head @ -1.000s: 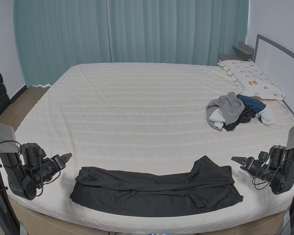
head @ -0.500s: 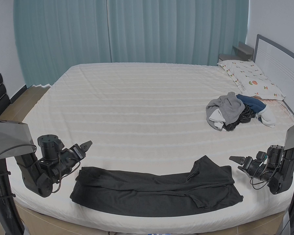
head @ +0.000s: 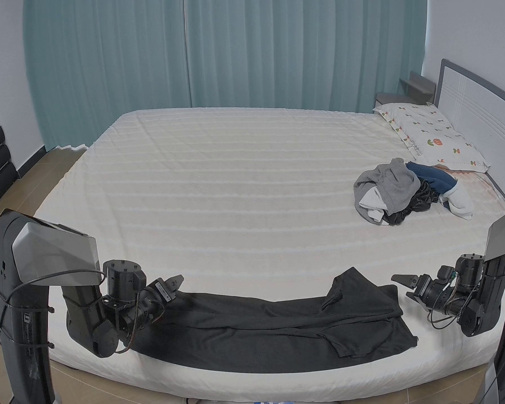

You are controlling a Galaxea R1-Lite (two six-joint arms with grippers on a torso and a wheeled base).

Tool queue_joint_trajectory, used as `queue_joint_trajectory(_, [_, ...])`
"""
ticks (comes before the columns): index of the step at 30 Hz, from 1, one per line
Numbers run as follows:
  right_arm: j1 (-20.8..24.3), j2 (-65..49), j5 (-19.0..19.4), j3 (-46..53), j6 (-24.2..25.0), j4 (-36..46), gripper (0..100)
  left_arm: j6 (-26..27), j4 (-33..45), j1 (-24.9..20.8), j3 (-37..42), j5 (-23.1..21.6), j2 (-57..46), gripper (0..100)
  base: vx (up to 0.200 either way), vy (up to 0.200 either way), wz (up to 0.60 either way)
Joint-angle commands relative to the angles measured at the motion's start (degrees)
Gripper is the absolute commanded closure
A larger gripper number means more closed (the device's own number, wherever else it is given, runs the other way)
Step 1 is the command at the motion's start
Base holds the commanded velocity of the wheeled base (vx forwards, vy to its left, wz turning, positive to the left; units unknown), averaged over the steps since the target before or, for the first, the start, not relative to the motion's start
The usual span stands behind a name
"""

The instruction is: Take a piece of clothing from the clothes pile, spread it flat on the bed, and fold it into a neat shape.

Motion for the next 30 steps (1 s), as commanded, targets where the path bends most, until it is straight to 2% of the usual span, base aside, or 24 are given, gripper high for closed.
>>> queue_joint_trajectory(1, [0.14, 0.29, 0.03, 0.31, -0.04, -0.47, 0, 0.04, -0.06, 2.32, 4.43, 0.23, 1.34, 0, 0.0, 0.0, 0.0])
queue_joint_trajectory(11, [0.49, 0.2, -0.06, 0.84, -0.04, -0.56, 0, -2.25, -0.76, 5.66, 10.67, 1.64, -0.41, 0, 0.0, 0.0, 0.0])
queue_joint_trajectory(14, [0.58, 0.2, -0.06, 0.84, -0.13, -0.56, 0, -2.25, -0.76, 6.54, 10.59, 2.87, -1.99, 0, 0.0, 0.0, 0.0])
queue_joint_trajectory(22, [0.58, -0.24, -0.06, 1.1, -0.13, -0.56, 0, -1.81, 0.74, 8.21, 6.9, 2.16, -8.5, 0, 0.0, 0.0, 0.0])
queue_joint_trajectory(24, [0.58, -0.06, -0.06, 1.1, -0.13, -0.56, 0, -1.46, 2.84, 8.21, 4.52, 1.9, -8.41, 0, 0.0, 0.0, 0.0])
queue_joint_trajectory(27, [0.76, 0.03, -0.06, 1.1, -0.13, -0.56, 0, -1.1, 11.55, 8.29, -1.63, -0.47, -8.24, 0, 0.0, 0.0, 0.0])
queue_joint_trajectory(28, [0.76, 0.03, -0.06, 1.1, -0.13, -0.56, 0, -1.1, 11.55, 8.29, -1.63, -0.47, -8.24, 0, 0.0, 0.0, 0.0])
queue_joint_trajectory(30, [0.84, 0.2, -0.06, 0.93, -0.13, -0.56, 0, -1.02, 19.54, 8.21, -7.25, -3.37, -7.71, 0, 0.0, 0.0, 0.0])
